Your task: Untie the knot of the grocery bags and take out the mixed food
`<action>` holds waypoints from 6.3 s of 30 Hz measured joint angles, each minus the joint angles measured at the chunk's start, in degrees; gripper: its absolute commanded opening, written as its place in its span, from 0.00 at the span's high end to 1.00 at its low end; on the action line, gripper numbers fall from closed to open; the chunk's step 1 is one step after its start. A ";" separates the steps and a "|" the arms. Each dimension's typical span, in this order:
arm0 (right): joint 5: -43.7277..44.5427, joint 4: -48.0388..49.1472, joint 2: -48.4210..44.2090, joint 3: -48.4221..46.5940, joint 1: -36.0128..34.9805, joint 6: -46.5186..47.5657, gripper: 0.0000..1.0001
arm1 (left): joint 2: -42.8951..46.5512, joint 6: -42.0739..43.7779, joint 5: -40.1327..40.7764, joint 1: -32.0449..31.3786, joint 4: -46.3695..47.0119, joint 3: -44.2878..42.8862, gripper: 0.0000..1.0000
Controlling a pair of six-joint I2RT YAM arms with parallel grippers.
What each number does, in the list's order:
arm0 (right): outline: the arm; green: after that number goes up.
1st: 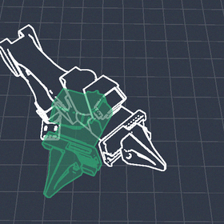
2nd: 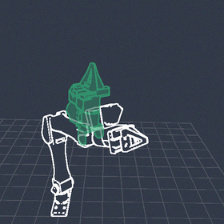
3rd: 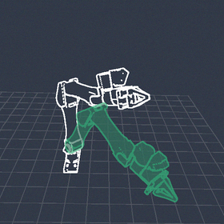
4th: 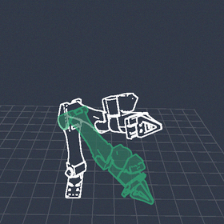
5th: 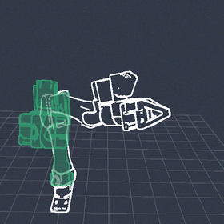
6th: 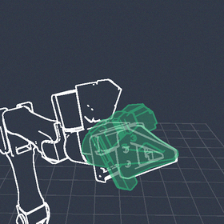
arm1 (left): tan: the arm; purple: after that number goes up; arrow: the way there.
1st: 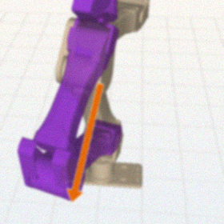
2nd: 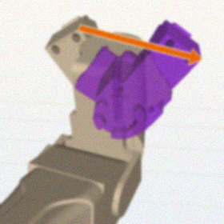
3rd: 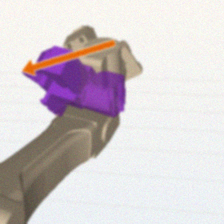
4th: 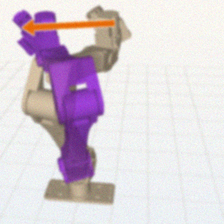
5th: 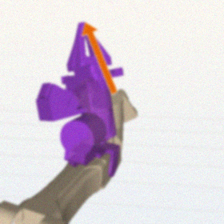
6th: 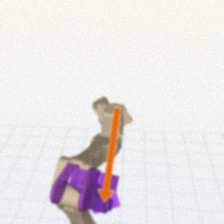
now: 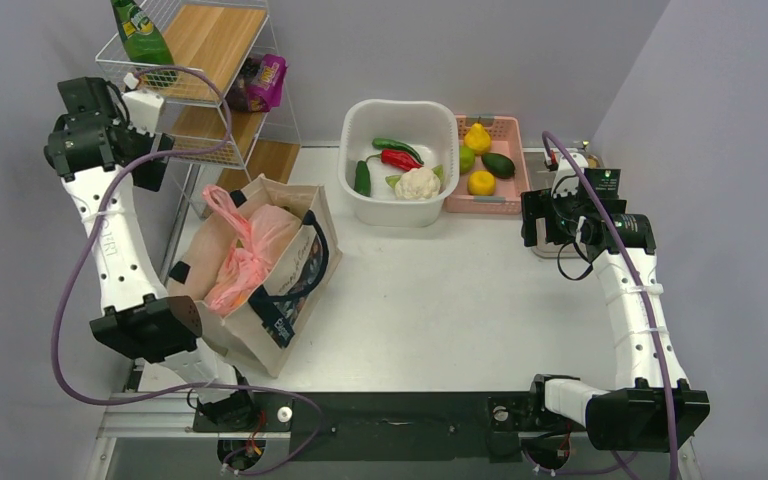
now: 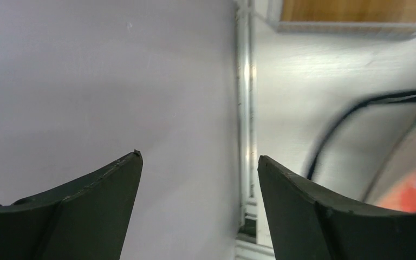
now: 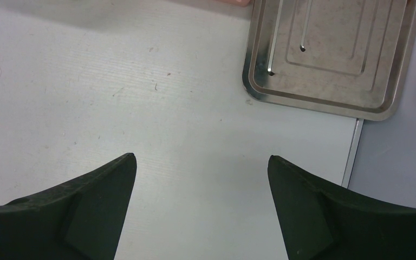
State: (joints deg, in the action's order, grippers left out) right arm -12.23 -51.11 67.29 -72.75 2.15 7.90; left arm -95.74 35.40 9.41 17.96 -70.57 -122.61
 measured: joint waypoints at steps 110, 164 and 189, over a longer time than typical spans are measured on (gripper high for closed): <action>-1.60 -1.27 -8.37 8.50 3.13 -1.40 0.16 | 17.16 -15.13 -2.12 -25.07 30.71 69.88 1.00; -13.35 -2.19 -6.16 6.69 2.01 -1.03 0.12 | 8.83 -14.14 -30.77 -63.41 21.92 36.37 0.22; -3.13 21.70 -3.15 20.83 -48.06 10.05 0.43 | 33.73 -13.75 -54.18 -35.10 32.48 56.06 0.26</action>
State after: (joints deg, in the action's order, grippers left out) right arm -15.35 -29.41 64.14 -51.92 -45.91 17.96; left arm -62.02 21.65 -44.77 -17.15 -38.09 -66.54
